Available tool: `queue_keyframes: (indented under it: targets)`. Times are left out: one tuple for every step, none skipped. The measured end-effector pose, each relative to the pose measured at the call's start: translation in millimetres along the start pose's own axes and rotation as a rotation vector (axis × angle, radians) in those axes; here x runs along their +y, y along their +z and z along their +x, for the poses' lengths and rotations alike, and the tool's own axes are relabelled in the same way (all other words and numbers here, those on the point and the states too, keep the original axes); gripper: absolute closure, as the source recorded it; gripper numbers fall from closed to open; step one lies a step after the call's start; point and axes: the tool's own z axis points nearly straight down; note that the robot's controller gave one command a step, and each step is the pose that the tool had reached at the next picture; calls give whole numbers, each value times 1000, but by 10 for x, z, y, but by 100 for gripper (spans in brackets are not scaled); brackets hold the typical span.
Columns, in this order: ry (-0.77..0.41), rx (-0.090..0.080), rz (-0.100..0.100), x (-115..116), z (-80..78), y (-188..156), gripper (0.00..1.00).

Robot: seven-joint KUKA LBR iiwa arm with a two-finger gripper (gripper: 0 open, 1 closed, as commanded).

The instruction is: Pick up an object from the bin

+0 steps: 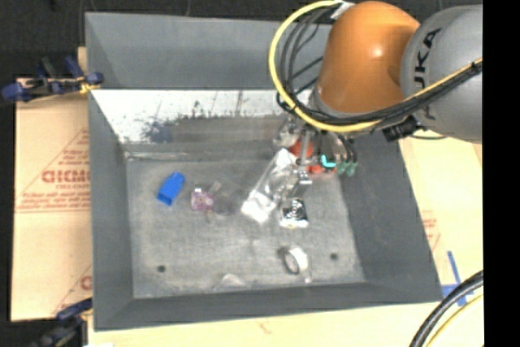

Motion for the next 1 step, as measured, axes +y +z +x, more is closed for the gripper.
queue_keyframes:
  targets:
    - [-180, -1, 0, 237, -280, 1185, 0]
